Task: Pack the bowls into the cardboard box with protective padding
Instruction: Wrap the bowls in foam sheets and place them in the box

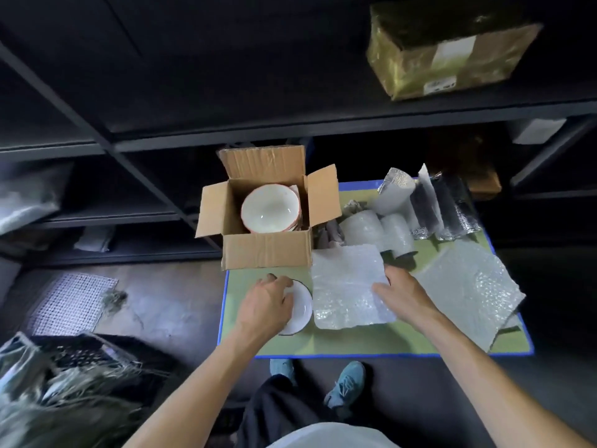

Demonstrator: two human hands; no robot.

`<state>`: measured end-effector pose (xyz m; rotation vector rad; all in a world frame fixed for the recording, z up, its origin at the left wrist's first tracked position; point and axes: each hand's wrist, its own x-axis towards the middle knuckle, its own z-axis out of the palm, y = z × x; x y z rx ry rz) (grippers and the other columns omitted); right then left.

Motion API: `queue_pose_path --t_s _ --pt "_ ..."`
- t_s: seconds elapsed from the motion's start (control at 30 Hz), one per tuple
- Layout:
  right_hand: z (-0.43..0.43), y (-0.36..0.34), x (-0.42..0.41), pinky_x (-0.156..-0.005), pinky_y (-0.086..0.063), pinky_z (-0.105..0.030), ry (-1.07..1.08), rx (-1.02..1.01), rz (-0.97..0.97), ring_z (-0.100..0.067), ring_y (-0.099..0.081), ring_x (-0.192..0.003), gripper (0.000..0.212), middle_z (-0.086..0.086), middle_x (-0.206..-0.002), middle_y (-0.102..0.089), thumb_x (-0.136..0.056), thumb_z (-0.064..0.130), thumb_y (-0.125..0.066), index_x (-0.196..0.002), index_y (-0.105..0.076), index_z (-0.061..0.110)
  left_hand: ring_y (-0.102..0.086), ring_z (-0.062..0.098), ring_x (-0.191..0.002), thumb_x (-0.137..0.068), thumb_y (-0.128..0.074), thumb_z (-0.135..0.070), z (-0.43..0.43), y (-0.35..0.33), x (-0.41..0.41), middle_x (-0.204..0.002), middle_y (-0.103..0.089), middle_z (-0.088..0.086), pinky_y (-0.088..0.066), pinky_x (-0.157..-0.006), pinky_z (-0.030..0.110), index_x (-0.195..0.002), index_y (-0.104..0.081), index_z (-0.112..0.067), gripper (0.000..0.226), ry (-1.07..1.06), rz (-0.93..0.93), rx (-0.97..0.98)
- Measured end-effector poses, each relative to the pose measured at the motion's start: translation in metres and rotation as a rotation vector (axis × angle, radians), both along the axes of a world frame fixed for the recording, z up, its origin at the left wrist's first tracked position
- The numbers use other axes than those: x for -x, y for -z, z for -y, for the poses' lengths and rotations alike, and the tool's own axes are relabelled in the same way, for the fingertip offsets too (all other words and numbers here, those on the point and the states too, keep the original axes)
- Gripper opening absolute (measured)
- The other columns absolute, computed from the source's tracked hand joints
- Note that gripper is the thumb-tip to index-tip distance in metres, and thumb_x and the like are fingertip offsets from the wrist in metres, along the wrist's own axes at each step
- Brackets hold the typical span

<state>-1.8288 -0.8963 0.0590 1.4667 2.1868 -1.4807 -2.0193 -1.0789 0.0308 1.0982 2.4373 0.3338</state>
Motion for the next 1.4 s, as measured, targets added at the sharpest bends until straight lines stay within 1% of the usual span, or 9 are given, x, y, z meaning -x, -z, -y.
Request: queue_pose_path --t_s 0.13,0.23,0.33,0.57,0.73,0.9,1.13,1.3,1.4 --pt "0.013 0.006 0.013 -0.055 -0.032 -0.028 -0.024 -0.018 0.058 -0.014 -0.043 -0.062 0.025 0.006 -0.074 -0.048 -0.092 0.009 -0.042 -0.078 -0.040 0.029 -0.050 0.030 -0.115 -0.098 -0.050 -0.026 0.017 0.009 0.014 -0.127 -0.056 0.011 -0.045 -0.093 0.040 -0.144 -0.045 -0.017 0.047 0.001 -0.069 0.082" --pt "0.019 0.011 0.019 -0.053 -0.027 -0.028 -0.040 -0.049 0.140 -0.010 -0.036 -0.060 0.034 0.010 -0.076 -0.034 -0.093 0.011 -0.042 -0.076 -0.023 0.034 -0.058 0.034 -0.108 -0.100 -0.046 -0.030 0.020 0.018 0.021 -0.121 -0.059 0.013 -0.046 -0.086 0.041 -0.147 -0.036 -0.017 0.050 0.037 -0.067 0.177" --pt "0.021 0.015 0.018 -0.058 -0.033 -0.030 -0.032 -0.067 0.187 -0.012 -0.040 -0.063 0.011 0.002 -0.087 -0.048 -0.090 0.014 -0.042 -0.096 -0.040 0.023 -0.064 0.036 -0.096 -0.101 -0.044 -0.028 0.018 0.029 0.024 -0.112 -0.065 0.015 -0.048 -0.075 0.041 -0.145 -0.035 -0.015 0.047 0.058 -0.039 0.220" --pt "0.021 0.015 0.009 -0.057 -0.037 -0.028 0.045 -0.054 0.187 -0.018 -0.047 -0.060 0.029 -0.003 -0.084 -0.061 -0.086 0.009 -0.040 -0.108 -0.056 0.020 -0.067 0.034 -0.079 -0.096 -0.041 -0.005 0.015 0.035 0.027 -0.086 -0.070 0.015 -0.046 -0.057 0.037 -0.138 -0.039 -0.009 0.042 -0.013 0.120 0.163" --pt "0.013 0.012 -0.010 -0.057 -0.035 -0.029 0.133 -0.071 0.173 -0.020 -0.043 -0.060 0.026 -0.003 -0.078 -0.058 -0.086 0.006 -0.039 -0.098 -0.058 0.019 -0.067 0.035 -0.070 -0.099 -0.038 -0.009 0.013 0.020 0.016 -0.084 -0.067 0.016 -0.054 -0.061 0.042 -0.133 -0.041 -0.011 0.034 0.013 0.172 0.079" --pt "0.005 0.008 -0.036 -0.057 -0.039 -0.028 0.222 -0.074 0.172 -0.018 -0.052 -0.068 0.030 0.003 -0.095 -0.057 -0.087 0.006 -0.040 -0.108 -0.057 0.017 -0.066 0.034 -0.066 -0.098 -0.042 -0.015 -0.010 -0.007 -0.009 -0.084 -0.070 0.013 -0.053 -0.063 0.046 -0.118 -0.049 -0.016 0.021 0.081 0.197 -0.058" --pt "0.006 -0.002 -0.060 -0.065 -0.035 -0.032 0.301 0.059 0.020 -0.022 -0.049 -0.076 0.021 -0.006 -0.082 -0.059 -0.083 0.001 -0.039 -0.090 -0.058 0.005 -0.069 0.026 -0.061 -0.098 -0.045 -0.022 -0.065 -0.043 -0.046 -0.091 -0.068 0.009 -0.052 -0.057 0.041 -0.104 -0.056 -0.018 0.013 0.163 0.236 -0.164" --pt "0.002 -0.010 -0.074 -0.081 -0.052 -0.037 0.362 0.146 -0.108 -0.019 -0.064 -0.089 0.021 0.002 -0.093 -0.073 -0.087 0.012 -0.052 -0.096 -0.070 0.018 -0.071 0.025 -0.075 -0.097 -0.045 -0.022 -0.088 -0.050 -0.068 -0.073 -0.072 0.004 -0.055 -0.078 0.042 -0.109 -0.057 -0.019 0.017 0.200 0.280 -0.204" --pt "0.000 -0.018 -0.076 -0.062 -0.046 -0.022 0.430 0.227 -0.234 -0.011 -0.064 -0.079 0.022 0.007 -0.084 -0.075 -0.089 0.010 -0.053 -0.096 -0.073 0.019 -0.069 0.015 -0.057 -0.098 -0.046 -0.021 -0.096 -0.056 -0.078 -0.072 -0.071 0.004 -0.055 -0.068 0.037 -0.110 -0.058 -0.019 0.017 0.185 0.309 -0.216"
